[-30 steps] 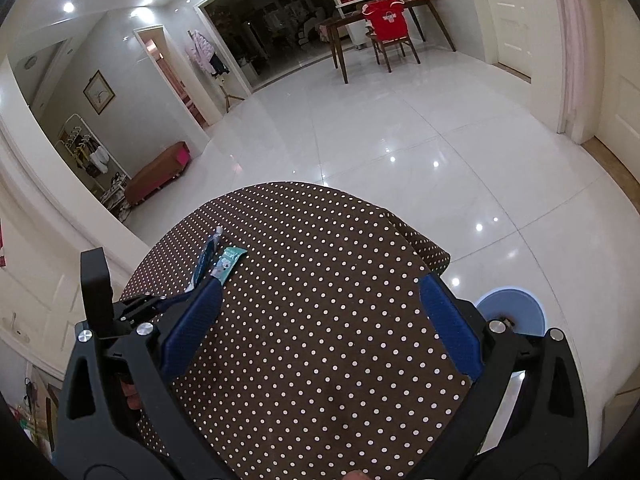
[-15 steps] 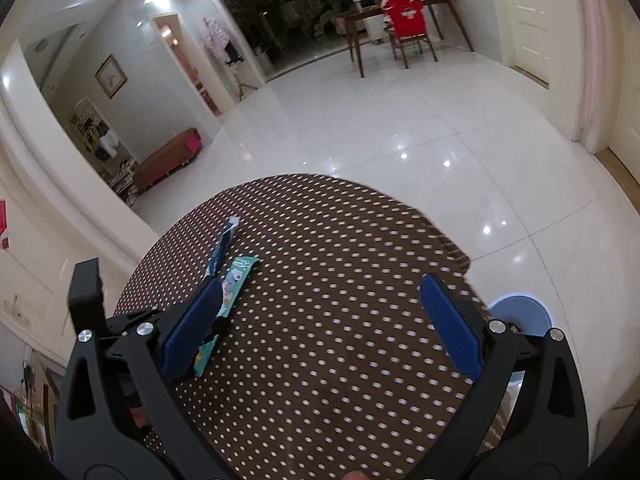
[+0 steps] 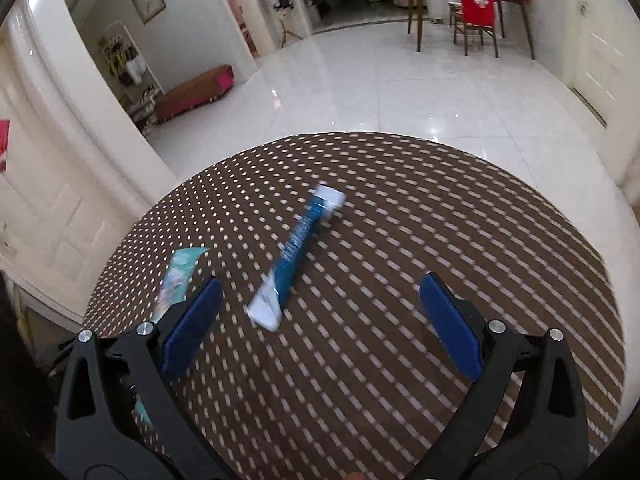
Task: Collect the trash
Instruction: 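Grasp the teal snack stick with the left tool while the right tool grasps the blue tube packet, then carry the snack stick and tube packet to the blue bin and release them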
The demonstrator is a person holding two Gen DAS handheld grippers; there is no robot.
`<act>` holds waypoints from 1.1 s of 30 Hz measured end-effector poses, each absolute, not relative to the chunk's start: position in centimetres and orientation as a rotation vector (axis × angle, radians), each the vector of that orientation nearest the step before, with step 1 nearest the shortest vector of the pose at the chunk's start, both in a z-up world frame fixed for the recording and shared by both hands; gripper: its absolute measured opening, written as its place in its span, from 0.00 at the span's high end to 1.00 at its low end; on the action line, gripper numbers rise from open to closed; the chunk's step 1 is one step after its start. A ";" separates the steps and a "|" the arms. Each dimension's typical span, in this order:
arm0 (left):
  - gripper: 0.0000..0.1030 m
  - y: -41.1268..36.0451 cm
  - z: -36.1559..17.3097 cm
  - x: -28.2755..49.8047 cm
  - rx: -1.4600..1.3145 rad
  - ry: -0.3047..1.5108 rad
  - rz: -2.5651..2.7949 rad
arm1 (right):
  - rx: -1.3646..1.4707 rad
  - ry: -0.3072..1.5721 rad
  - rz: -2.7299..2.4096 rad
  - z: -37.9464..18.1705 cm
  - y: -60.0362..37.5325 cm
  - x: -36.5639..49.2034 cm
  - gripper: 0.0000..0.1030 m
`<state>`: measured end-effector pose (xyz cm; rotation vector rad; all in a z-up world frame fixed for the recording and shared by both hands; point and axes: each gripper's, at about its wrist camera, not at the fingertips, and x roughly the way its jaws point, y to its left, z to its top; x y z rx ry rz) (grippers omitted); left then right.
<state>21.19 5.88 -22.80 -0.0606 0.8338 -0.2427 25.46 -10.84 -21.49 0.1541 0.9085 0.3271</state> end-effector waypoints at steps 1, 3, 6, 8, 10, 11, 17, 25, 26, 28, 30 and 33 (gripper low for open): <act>0.75 6.7 -22.9 21.0 -0.077 0.833 -0.220 | 0.126 0.914 0.321 -21.8 -9.8 26.2 0.07; 0.75 8.0 -22.9 20.8 -0.109 0.830 -0.190 | 0.048 0.903 0.291 -22.3 -8.2 26.9 0.15; 0.75 8.7 -22.6 20.5 -0.123 0.821 -0.175 | -0.072 0.893 0.259 -23.3 -6.2 27.4 0.64; 0.75 8.8 -22.2 20.7 -0.124 0.816 -0.177 | -0.085 0.886 0.258 -23.5 -6.1 27.1 0.87; 0.75 8.7 -22.0 20.1 -0.121 0.812 -0.184 | -0.025 0.898 0.288 -23.5 -7.2 26.5 0.87; 0.75 8.4 -21.9 20.1 -0.120 0.811 -0.190 | -0.003 0.896 0.295 -23.5 -7.9 26.2 0.88; 0.75 4.4 -20.5 20.3 -0.088 0.800 -0.253 | 0.153 0.853 0.333 -21.8 -13.8 23.1 0.88; 0.75 -4.1 -18.3 19.9 -0.043 0.782 -0.399 | 0.293 0.730 0.295 -17.0 -23.8 17.5 0.88; 0.75 -5.5 -17.9 19.8 -0.033 0.778 -0.421 | 0.312 0.712 0.286 -16.4 -25.3 16.8 0.88; 0.75 -7.9 -17.1 19.5 -0.020 0.769 -0.464 | 0.347 0.675 0.262 -15.1 -28.4 15.2 0.88; 0.75 -10.7 -16.2 19.4 0.001 0.755 -0.511 | 0.372 0.638 0.226 -13.9 -31.6 13.8 0.88; 0.75 -14.9 -15.1 18.9 0.032 0.745 -0.582 | 0.410 0.601 0.172 -12.8 -36.0 12.1 0.88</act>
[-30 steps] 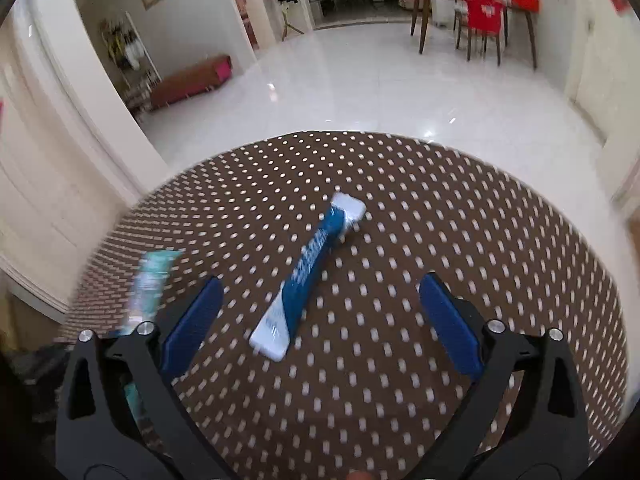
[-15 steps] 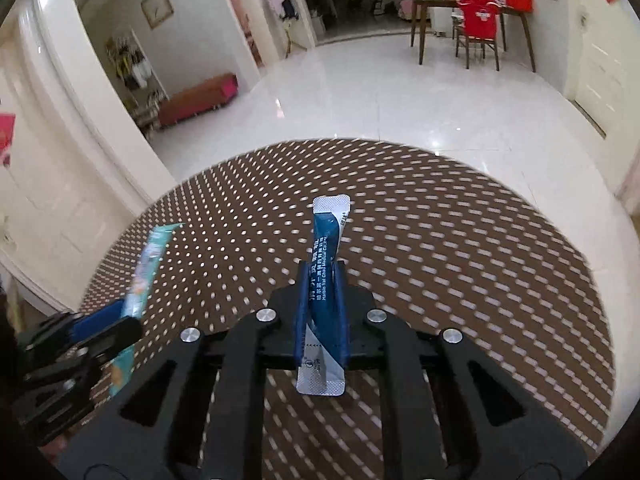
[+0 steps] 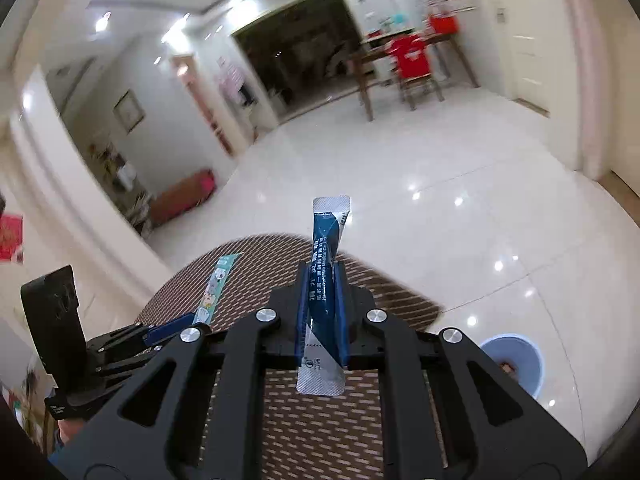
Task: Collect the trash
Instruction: 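Carry the snack stick and tube packet to the blue bin and release them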
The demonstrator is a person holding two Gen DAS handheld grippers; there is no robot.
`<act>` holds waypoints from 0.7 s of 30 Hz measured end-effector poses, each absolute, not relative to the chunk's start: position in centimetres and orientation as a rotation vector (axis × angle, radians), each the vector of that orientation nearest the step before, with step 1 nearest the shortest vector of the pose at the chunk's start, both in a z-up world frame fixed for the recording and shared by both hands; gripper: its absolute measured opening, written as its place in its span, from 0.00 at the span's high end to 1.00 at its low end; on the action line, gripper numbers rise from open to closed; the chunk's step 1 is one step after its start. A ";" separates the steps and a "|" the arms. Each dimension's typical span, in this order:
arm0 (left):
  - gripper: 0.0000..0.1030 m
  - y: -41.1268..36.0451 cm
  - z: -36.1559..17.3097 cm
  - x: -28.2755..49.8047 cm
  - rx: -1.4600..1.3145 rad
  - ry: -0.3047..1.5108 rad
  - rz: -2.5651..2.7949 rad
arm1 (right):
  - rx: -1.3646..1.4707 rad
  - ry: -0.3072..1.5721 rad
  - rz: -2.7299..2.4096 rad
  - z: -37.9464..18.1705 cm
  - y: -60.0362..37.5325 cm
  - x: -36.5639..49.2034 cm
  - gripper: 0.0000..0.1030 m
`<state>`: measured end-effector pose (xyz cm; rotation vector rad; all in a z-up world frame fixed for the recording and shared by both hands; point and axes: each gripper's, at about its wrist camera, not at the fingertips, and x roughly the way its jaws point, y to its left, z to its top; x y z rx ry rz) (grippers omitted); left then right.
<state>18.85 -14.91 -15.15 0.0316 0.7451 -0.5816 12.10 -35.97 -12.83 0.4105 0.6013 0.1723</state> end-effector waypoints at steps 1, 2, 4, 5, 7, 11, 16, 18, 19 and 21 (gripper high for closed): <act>0.75 -16.1 -15.0 18.7 0.042 0.744 -0.603 | 0.425 0.588 0.138 -12.7 -37.9 11.3 0.88; 0.75 -17.5 -14.8 18.7 0.053 0.746 -0.625 | 0.441 0.581 0.113 -12.9 -39.3 10.7 0.88; 0.75 -20.5 -15.0 18.4 0.077 0.755 -0.660 | 0.479 0.576 0.047 -13.6 -42.8 9.6 0.88; 0.74 -21.8 -15.2 18.3 0.090 0.762 -0.673 | 0.487 0.578 0.025 -14.1 -43.6 9.0 0.88; 0.74 -25.1 -15.8 18.5 0.114 0.787 -0.701 | 0.512 0.595 -0.029 -15.4 -46.5 8.5 0.88; 0.74 -30.5 -17.6 18.5 0.157 0.836 -0.745 | 0.556 0.636 -0.106 -18.2 -50.8 7.4 0.88; 0.74 -37.2 -20.8 20.6 0.215 0.922 -0.778 | 0.592 0.712 -0.152 -21.6 -53.9 7.9 0.88; 0.74 -39.0 -22.2 20.9 0.240 0.953 -0.787 | 0.604 0.737 -0.160 -22.8 -54.5 8.3 0.88; 0.74 -40.1 -23.2 21.1 0.258 0.974 -0.791 | 0.619 0.752 -0.162 -23.7 -55.2 8.5 0.88; 0.74 -41.6 -24.4 21.4 0.283 1.000 -0.794 | 0.640 0.778 -0.166 -25.1 -56.3 8.9 0.88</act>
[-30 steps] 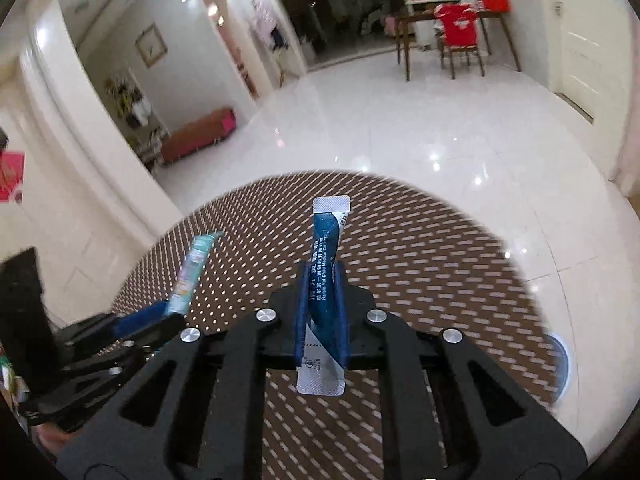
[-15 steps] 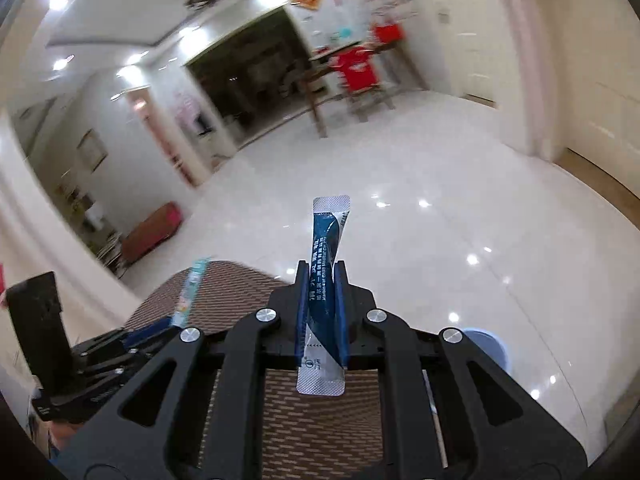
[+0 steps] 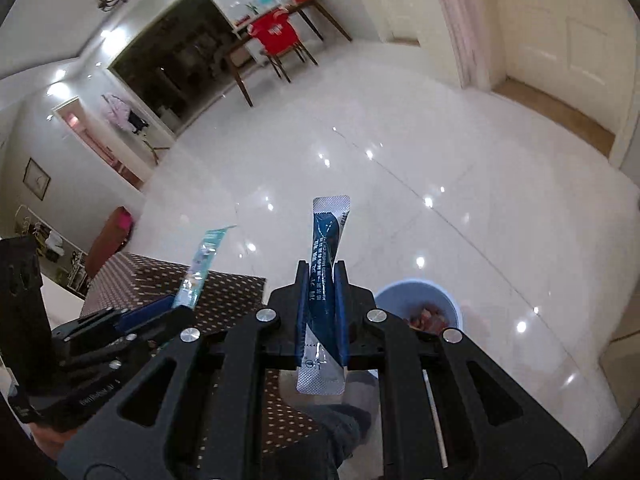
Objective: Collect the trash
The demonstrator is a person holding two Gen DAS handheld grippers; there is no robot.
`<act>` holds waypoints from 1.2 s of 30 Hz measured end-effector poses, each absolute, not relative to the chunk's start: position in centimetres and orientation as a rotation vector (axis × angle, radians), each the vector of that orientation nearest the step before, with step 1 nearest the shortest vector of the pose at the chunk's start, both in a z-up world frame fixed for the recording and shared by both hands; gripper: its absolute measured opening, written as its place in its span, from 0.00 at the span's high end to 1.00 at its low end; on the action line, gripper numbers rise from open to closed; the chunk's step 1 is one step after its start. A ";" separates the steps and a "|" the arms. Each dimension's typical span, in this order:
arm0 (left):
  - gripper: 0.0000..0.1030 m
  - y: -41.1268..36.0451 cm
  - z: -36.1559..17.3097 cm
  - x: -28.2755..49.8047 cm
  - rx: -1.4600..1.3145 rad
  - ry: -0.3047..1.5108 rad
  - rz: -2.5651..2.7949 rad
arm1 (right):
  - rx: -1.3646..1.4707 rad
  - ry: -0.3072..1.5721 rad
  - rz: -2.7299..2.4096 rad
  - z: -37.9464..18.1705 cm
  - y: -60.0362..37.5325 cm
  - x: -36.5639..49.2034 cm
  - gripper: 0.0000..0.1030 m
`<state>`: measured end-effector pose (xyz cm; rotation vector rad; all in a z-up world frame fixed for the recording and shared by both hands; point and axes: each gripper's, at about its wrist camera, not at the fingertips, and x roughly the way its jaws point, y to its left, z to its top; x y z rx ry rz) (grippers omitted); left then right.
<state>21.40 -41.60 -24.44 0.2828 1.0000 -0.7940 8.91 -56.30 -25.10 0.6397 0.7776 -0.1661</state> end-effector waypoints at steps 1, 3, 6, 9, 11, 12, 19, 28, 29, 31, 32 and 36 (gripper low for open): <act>0.74 -42.5 -25.3 21.6 0.299 1.019 -0.803 | 0.648 0.788 -0.166 -25.6 -56.5 9.2 0.88; 0.73 -43.2 -26.4 22.3 0.323 1.045 -0.812 | 0.672 0.803 -0.163 -26.6 -57.2 9.0 0.85; 0.63 -44.6 -27.9 23.2 0.362 1.112 -0.820 | 0.736 0.815 -0.177 -27.9 -59.0 9.5 0.40; 0.18 -44.3 -27.7 23.8 0.363 1.101 -0.766 | 0.753 0.799 -0.206 -28.3 -59.6 8.8 0.24; 0.16 -43.1 -26.4 24.0 0.339 1.039 -0.738 | 0.756 0.800 -0.213 -28.2 -59.6 8.5 0.18; 0.16 -42.5 -26.1 24.0 0.333 1.028 -0.733 | 0.751 0.799 -0.223 -28.0 -59.6 8.2 0.14; 0.09 -38.5 -21.2 23.2 0.222 0.900 -0.699 | 0.704 0.797 -0.278 -25.8 -58.0 8.6 0.06; 0.06 -30.9 -13.6 19.6 0.163 0.707 -0.565 | 0.604 0.694 -0.231 -18.1 -52.2 7.9 0.06; 0.06 -30.2 -13.1 19.2 0.161 0.691 -0.551 | 0.593 0.685 -0.226 -17.4 -51.8 7.8 0.06; 0.05 -28.3 -11.7 18.1 0.154 0.640 -0.515 | 0.545 0.660 -0.208 -15.1 -49.8 7.5 0.06; 0.05 -27.4 -11.1 17.4 0.153 0.609 -0.493 | 0.526 0.655 -0.204 -14.4 -49.0 7.5 0.06; 0.05 -23.5 -8.8 15.6 0.178 0.532 -0.412 | 0.434 0.620 -0.180 -10.6 -45.0 7.4 0.06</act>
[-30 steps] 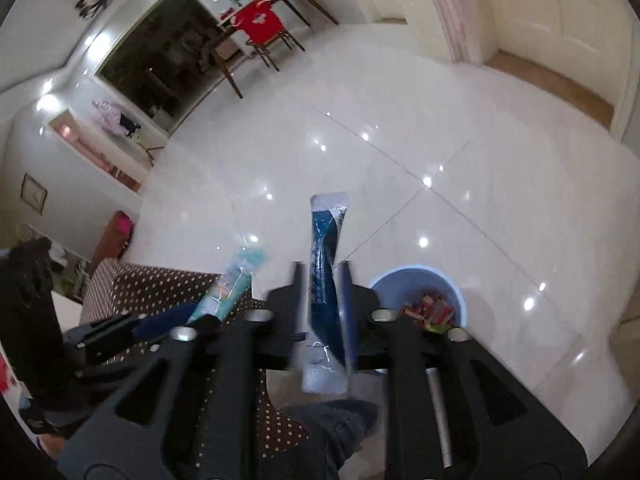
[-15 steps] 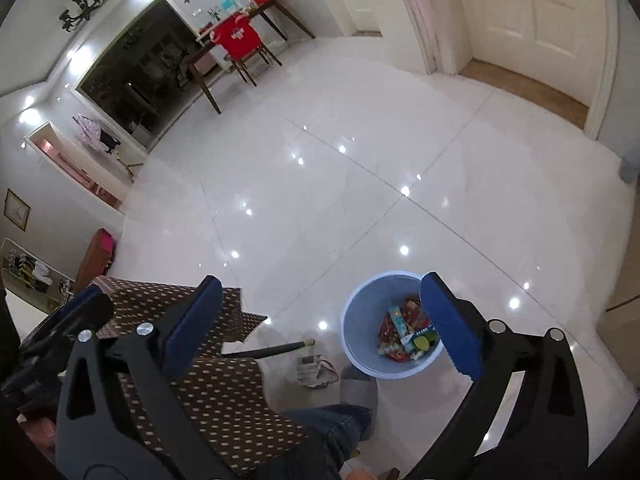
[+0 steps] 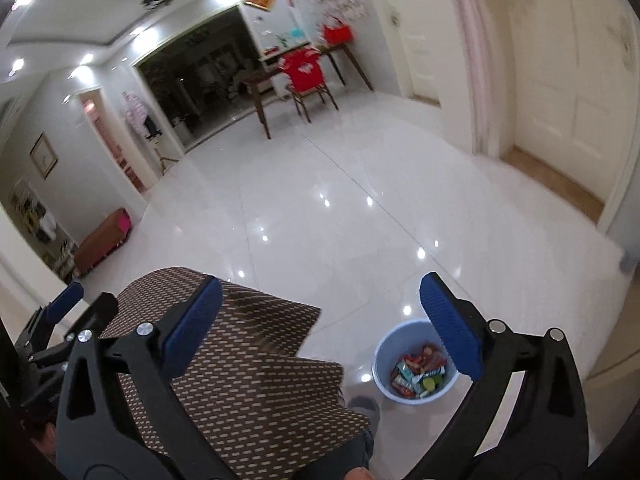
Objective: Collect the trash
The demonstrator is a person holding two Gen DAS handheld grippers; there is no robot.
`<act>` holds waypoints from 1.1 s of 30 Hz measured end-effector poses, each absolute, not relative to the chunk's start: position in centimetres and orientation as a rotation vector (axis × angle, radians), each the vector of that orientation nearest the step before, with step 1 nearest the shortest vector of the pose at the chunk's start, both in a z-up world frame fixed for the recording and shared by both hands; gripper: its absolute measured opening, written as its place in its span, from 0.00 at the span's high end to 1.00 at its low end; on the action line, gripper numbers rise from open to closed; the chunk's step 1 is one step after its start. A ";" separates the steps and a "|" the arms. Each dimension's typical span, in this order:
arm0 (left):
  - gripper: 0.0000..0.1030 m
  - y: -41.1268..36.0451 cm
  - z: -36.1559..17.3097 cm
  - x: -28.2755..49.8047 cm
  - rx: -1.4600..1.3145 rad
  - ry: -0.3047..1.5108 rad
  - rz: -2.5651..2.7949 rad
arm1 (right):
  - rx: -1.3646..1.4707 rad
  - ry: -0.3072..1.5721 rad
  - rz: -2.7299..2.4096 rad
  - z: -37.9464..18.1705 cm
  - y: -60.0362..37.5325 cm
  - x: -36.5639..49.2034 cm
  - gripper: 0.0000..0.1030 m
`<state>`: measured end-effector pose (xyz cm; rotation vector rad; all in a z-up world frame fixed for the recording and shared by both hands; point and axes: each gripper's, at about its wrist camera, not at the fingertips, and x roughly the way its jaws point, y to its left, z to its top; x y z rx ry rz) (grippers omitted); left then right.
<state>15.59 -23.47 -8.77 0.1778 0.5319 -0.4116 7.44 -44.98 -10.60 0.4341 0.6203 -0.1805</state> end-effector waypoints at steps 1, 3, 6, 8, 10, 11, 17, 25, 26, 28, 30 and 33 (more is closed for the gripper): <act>0.05 -22.3 -8.2 15.2 0.169 0.533 -0.401 | 0.403 0.608 -0.176 -9.4 -43.5 7.3 0.06; 0.05 -20.0 -7.0 14.3 0.134 0.524 -0.373 | 0.358 0.592 -0.166 -7.9 -41.3 7.0 0.06; 0.05 -17.2 -5.4 13.4 0.089 0.523 -0.340 | 0.297 0.564 -0.151 -5.9 -38.2 6.4 0.06; 0.05 -15.2 -4.1 12.7 0.060 0.515 -0.318 | 0.264 0.545 -0.149 -4.8 -36.5 6.0 0.06; 0.05 -13.8 -2.8 11.8 0.044 0.483 -0.296 | 0.219 0.515 -0.149 -3.3 -34.6 5.3 0.06; 0.05 -13.1 -2.2 11.3 0.042 0.458 -0.279 | 0.206 0.503 -0.147 -2.9 -34.0 4.9 0.06; 0.05 -10.8 0.7 8.5 0.021 0.371 -0.232 | 0.109 0.414 -0.138 0.8 -29.7 2.7 0.06; 0.05 -8.6 3.3 5.7 -0.011 0.304 -0.176 | 0.048 0.315 -0.147 2.8 -26.7 0.6 0.06; 0.05 -8.2 3.5 5.3 -0.011 0.300 -0.171 | 0.046 0.307 -0.147 3.0 -26.7 0.5 0.06; 0.05 -7.9 3.7 5.0 -0.018 0.296 -0.162 | 0.045 0.295 -0.147 3.2 -26.4 0.3 0.06; 0.05 -7.8 3.9 4.6 -0.018 0.290 -0.152 | 0.045 0.289 -0.146 3.4 -26.1 0.1 0.06; 0.05 -7.5 3.9 4.3 -0.019 0.285 -0.136 | 0.037 0.283 -0.145 3.4 -25.9 0.0 0.06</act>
